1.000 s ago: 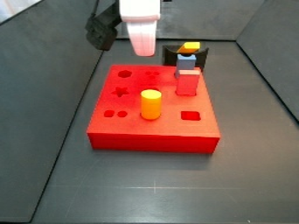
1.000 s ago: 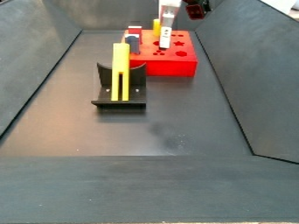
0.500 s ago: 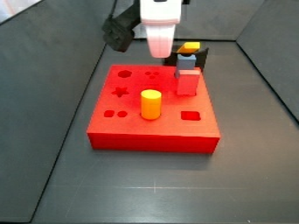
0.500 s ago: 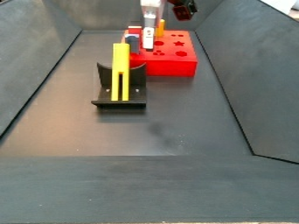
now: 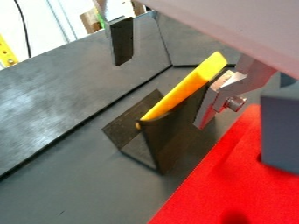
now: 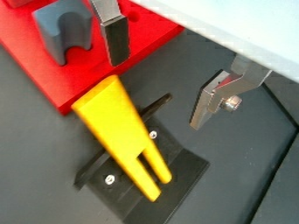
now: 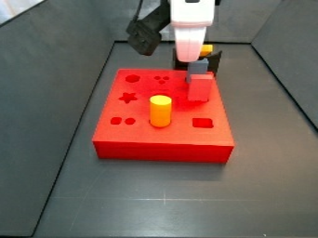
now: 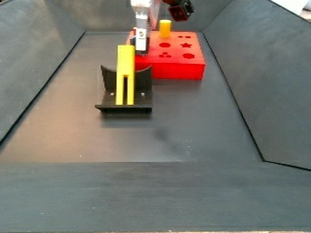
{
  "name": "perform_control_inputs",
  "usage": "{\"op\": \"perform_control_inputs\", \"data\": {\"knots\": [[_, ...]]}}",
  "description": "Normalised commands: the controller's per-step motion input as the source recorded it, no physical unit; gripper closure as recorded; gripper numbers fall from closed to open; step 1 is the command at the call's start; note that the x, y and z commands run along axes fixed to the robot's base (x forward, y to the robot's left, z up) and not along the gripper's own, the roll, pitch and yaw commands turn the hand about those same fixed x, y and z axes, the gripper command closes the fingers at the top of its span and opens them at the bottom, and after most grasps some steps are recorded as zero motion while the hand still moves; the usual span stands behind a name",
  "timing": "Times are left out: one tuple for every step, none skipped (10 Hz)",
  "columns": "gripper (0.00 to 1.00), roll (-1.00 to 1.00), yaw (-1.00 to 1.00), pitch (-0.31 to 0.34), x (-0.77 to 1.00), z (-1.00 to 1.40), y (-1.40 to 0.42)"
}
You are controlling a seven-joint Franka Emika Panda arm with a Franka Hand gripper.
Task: Pick up the square-circle object. Move up. Rotate the square-circle object. Place the square-circle object on the fixture. Regrasp the square-circle object. Move to above the board. Insert the square-circle object.
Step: Regrasp the square-circle object.
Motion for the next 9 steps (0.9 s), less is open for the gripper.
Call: {"op": "perform_control_inputs", "data": {"knots": [[0.0, 0.0, 0.08, 0.185, 0.79, 0.0, -0.02], [0.0, 0.0, 0.08, 0.191, 0.69, -0.01, -0.02], [0.0, -0.01, 0.08, 0.201, 0.58, 0.01, -0.02], [0.0, -0.01, 0.08, 0.209, 0.51, 0.0, -0.02], [0.0, -0.01, 0.08, 0.214, 0.47, 0.0, -0.02], [0.0, -0.01, 0.08, 0.211, 0.39, 0.0, -0.02], [0.0, 0.0, 0.09, 0.206, 0.31, -0.01, -0.02], [0.0, 0.0, 0.09, 0.206, 0.25, 0.0, -0.02], [0.0, -0.01, 0.09, 0.211, 0.19, 0.0, -0.02]]}}
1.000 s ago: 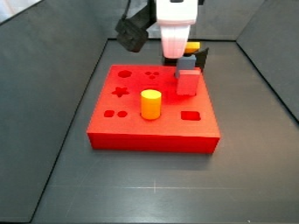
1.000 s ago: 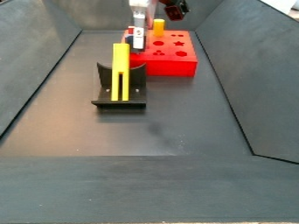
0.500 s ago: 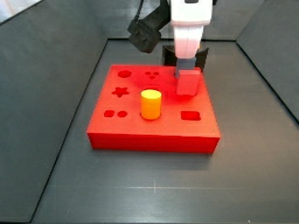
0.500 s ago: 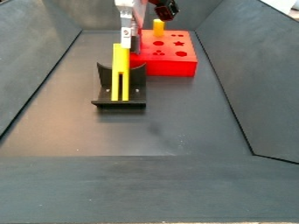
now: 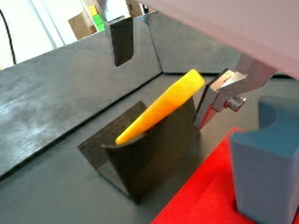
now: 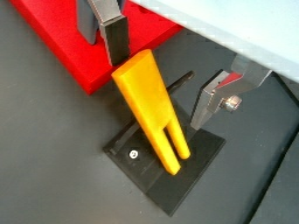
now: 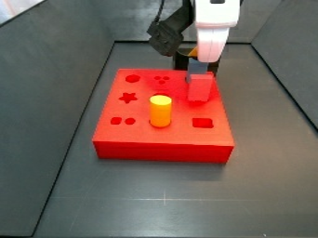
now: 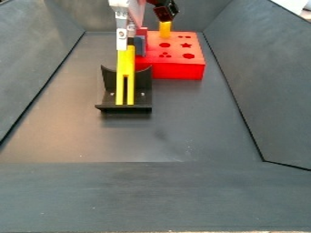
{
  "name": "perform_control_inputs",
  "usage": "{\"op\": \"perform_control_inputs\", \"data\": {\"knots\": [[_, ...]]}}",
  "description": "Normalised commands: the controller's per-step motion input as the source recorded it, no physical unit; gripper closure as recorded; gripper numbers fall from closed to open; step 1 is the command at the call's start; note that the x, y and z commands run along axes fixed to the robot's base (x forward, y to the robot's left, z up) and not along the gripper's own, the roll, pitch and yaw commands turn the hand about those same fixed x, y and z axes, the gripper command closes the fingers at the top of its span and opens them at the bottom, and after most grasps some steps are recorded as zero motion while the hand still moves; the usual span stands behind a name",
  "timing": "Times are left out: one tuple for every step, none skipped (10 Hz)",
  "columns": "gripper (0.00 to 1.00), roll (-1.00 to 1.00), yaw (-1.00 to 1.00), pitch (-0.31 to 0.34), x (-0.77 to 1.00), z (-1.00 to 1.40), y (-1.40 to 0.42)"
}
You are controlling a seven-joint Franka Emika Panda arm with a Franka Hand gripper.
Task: Pick up the square-circle object. Move up. Rotate the square-circle object. Place the square-circle object on the fixture. Regrasp the square-circle object. Move to above the board. Insert the square-circle object.
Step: Regrasp the square-circle object, then rotate the square-circle object.
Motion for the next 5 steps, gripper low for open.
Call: {"op": "perform_control_inputs", "data": {"knots": [[0.0, -0.01, 0.08, 0.218, 0.13, 0.0, -0.02], [0.0, -0.01, 0.08, 0.218, 0.09, 0.0, -0.02], [0.0, -0.02, 0.09, 0.201, 0.08, 0.01, -0.02], [1.0, 0.0, 0.0, 0.0, 0.0, 0.17, 0.5], [1.0, 0.0, 0.0, 0.0, -1.0, 0.77, 0.2]]}}
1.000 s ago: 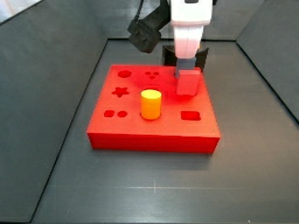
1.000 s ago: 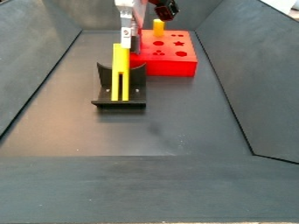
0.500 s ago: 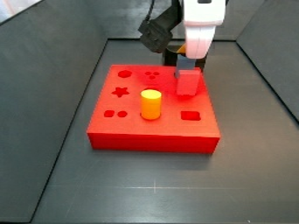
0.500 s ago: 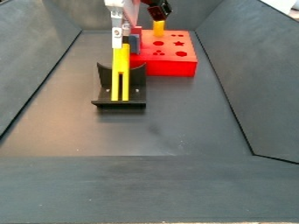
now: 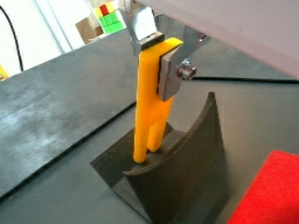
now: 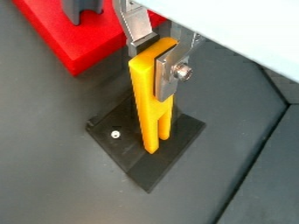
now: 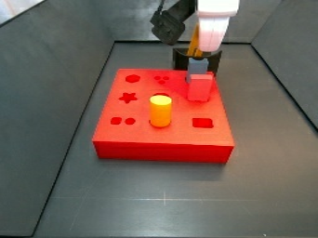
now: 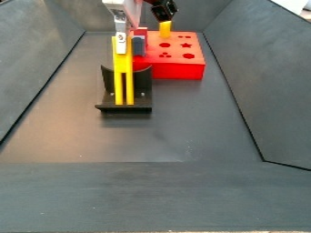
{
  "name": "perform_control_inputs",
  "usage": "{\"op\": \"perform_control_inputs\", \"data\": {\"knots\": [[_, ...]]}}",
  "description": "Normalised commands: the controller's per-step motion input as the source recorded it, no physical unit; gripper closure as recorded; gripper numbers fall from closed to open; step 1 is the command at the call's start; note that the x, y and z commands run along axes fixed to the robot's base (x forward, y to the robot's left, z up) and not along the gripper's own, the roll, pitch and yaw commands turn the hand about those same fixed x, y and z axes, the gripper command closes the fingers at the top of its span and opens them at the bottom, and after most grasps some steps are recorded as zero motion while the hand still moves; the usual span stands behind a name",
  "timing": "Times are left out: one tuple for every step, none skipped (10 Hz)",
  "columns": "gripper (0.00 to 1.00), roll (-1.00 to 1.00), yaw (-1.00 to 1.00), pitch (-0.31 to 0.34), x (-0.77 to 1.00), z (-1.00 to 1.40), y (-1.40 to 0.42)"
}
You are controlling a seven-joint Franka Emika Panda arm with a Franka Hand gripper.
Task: Pick up the square-circle object. Move up. Rotate the square-circle object. Place the square-circle object on the fixture. Regrasp the square-circle object. Move to above the board. Insert the square-circle object.
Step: Rotate the square-circle object.
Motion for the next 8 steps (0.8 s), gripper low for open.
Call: {"op": "perform_control_inputs", "data": {"knots": [[1.0, -0.01, 0.0, -0.009, -1.0, 0.77, 0.19], [1.0, -0.02, -0.02, -0.016, -1.0, 0.76, 0.18], [1.0, -0.03, -0.02, -0.014, -1.0, 0.73, 0.16], [1.0, -0.04, -0.03, -0.004, -1.0, 0.71, 0.15], [1.0, -0.05, -0.04, 0.005, -1.0, 0.69, 0.14], [1.0, -0.05, -0.04, 0.017, -1.0, 0.66, 0.13], [1.0, -0.06, -0.03, 0.039, -1.0, 0.62, 0.12], [1.0, -0.06, -0.03, 0.054, -1.0, 0.59, 0.11]]}}
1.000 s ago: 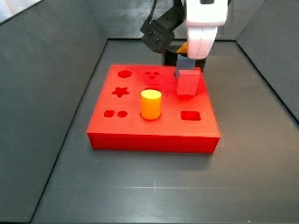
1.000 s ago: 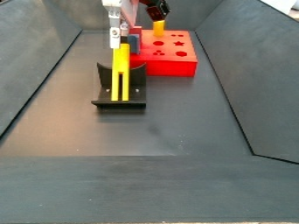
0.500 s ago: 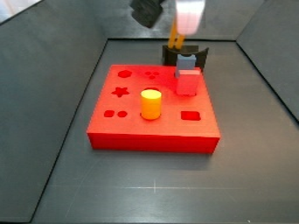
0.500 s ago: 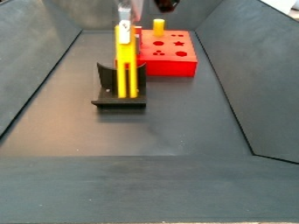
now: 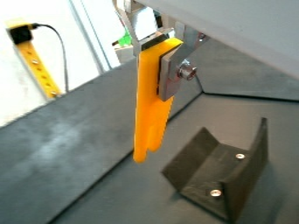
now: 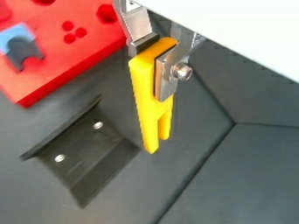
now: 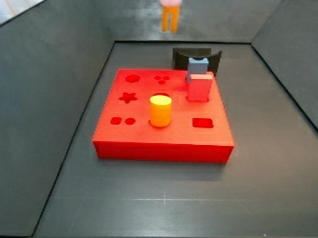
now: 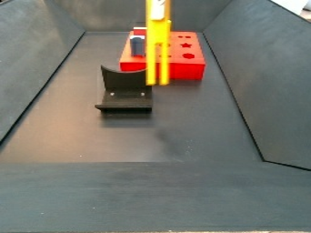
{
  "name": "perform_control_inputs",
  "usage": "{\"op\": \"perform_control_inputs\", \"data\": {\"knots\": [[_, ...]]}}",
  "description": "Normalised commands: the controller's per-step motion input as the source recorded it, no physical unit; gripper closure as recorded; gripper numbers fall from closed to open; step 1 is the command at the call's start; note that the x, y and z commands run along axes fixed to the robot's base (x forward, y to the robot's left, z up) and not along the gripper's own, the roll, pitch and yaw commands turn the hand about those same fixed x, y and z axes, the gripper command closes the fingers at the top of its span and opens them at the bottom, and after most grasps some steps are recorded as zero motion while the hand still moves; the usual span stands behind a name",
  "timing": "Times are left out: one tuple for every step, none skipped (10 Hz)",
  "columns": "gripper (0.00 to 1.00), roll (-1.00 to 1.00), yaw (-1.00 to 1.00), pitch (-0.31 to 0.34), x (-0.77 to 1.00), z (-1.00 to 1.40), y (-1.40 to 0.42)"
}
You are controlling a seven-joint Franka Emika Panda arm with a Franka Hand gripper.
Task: Pick up the square-circle object. Move up. Rotate the square-circle object. Place the square-circle object on the fixture. Regrasp the square-circle object. Move to above the board. Insert the square-circle object.
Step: Rotate the square-circle object.
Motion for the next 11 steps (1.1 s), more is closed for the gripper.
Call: {"op": "perform_control_inputs", "data": {"knots": [[1.0, -0.07, -0.03, 0.063, -1.0, 0.55, 0.1], [1.0, -0.09, -0.02, 0.081, -0.92, 0.45, 0.08], [1.0, -0.09, -0.02, 0.093, -0.8, 0.35, 0.06], [1.0, -0.08, -0.01, 0.097, -0.53, 0.18, 0.03], [1.0, -0.08, 0.0, 0.09, -0.33, 0.11, 0.02], [1.0, -1.0, 0.87, 0.2, 0.0, 0.0, 0.0], [1.0, -1.0, 0.87, 0.206, 0.07, -0.05, 0.0], [1.0, -1.0, 0.85, 0.147, 0.1, -0.02, 0.03], [1.0, -1.0, 0.85, 0.102, 0.08, -0.02, 0.01], [1.0, -1.0, 0.84, 0.056, 0.06, -0.01, 0.01], [1.0, -1.0, 0.82, 0.028, 0.05, -0.01, 0.01]]}}
